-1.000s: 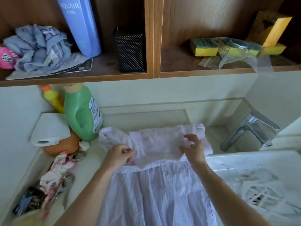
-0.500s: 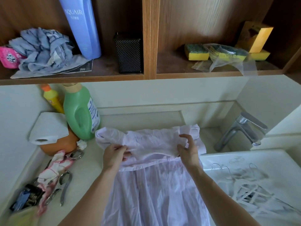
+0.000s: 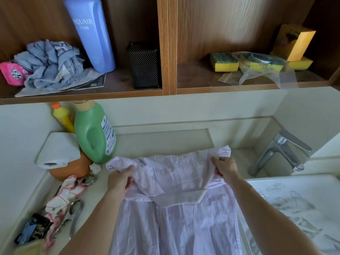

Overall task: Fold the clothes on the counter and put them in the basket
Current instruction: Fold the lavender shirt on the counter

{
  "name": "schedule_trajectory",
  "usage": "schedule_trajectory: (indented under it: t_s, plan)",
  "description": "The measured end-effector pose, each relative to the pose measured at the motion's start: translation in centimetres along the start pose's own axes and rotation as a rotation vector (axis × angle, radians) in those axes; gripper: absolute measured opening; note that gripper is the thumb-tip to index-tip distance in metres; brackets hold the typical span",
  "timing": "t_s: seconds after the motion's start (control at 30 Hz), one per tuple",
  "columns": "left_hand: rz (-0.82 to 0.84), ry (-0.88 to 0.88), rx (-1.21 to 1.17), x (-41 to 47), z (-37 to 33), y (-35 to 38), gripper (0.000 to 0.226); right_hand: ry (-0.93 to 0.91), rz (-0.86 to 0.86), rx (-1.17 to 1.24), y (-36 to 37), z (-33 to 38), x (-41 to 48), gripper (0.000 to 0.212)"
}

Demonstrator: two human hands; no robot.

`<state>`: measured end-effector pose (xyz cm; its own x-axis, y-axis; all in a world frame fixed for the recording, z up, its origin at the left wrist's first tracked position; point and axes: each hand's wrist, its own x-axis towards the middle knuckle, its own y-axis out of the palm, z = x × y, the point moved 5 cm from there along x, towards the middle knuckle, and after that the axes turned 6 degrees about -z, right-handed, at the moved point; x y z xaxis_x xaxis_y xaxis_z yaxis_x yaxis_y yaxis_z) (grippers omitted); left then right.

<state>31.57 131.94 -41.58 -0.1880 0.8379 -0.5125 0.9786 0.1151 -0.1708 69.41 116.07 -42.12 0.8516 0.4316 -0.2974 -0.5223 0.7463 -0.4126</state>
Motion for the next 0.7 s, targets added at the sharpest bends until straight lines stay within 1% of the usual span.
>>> schedule_trajectory:
  t_s: [0.03,0.07,0.13,0.17,0.2,0.27,0.3,0.37,0.4,0.43,0.47,0.5,0.53,0.57,0.6,0.63,0.67,0.7]
  plan:
    - [-0.043,-0.004,-0.059,0.1,-0.1,-0.4,0.022,-0.036,-0.042,0.023,-0.4,0.5,0.3,0.034]
    - [-0.103,0.028,-0.029,0.3,-0.1,-1.1,0.025,-0.086,-0.118,0.051,-1.1,0.8,0.3,0.036]
    - [-0.166,0.1,0.176,0.8,0.4,-2.4,0.045,-0.129,-0.254,0.067,-2.7,0.0,-0.1,0.042]
    - [-0.166,0.103,0.302,1.0,1.0,-3.0,0.05,-0.111,-0.254,0.008,-3.1,-1.1,-0.3,0.042]
    - [-0.138,0.068,0.357,0.8,1.9,-3.4,0.048,-0.073,-0.213,-0.068,-3.2,-2.5,-0.5,0.04]
    - [-0.032,-0.044,0.33,-0.1,3.3,-3.6,0.031,0.031,-0.106,-0.179,-3.5,-4.9,-0.5,0.038]
    - [0.023,-0.079,0.329,-0.8,3.5,-3.6,0.027,0.073,-0.069,-0.196,-3.7,-5.3,-0.4,0.036]
    - [0.112,-0.073,0.482,-1.3,3.3,-3.8,0.031,0.069,-0.075,-0.261,-4.2,-4.8,-0.2,0.025]
    - [0.142,-0.04,0.619,-1.4,2.9,-3.9,0.038,0.014,-0.122,-0.318,-4.5,-3.8,-0.3,0.019]
    - [0.163,0.04,0.779,-1.5,2.1,-3.7,0.046,-0.072,-0.193,-0.347,-4.7,-2.7,-0.6,0.015]
    - [0.158,0.185,0.905,-1.6,0.9,-3.2,0.052,-0.189,-0.257,-0.34,-4.6,-1.4,-1.1,0.013]
    - [0.12,0.367,0.968,-1.7,-0.4,-2.5,0.055,-0.316,-0.296,-0.323,-4.1,-0.2,-1.9,0.012]
    - [0.078,0.543,0.979,-2.2,-1.7,-1.6,0.053,-0.417,-0.32,-0.318,-3.2,0.8,-2.6,0.015]
    - [0.059,0.714,0.924,-2.9,-2.9,-0.5,0.045,-0.484,-0.336,-0.33,-2.2,1.3,-3.0,0.022]
    - [0.062,0.865,0.857,-3.5,-3.9,0.4,0.029,-0.495,-0.347,-0.36,-1.3,1.2,-3.0,0.033]
    - [0.084,0.976,0.863,-3.7,-4.3,1.2,0.012,-0.453,-0.357,-0.378,-0.9,1.0,-2.7,0.044]
    - [0.093,1.039,0.946,-3.5,-4.4,1.6,0.022,-0.351,-0.355,-0.375,-1.0,0.6,-2.1,0.051]
    - [0.103,1.048,1.072,-2.1,-3.7,1.7,0.035,-0.238,-0.345,-0.353,-1.4,0.0,-1.3,0.054]
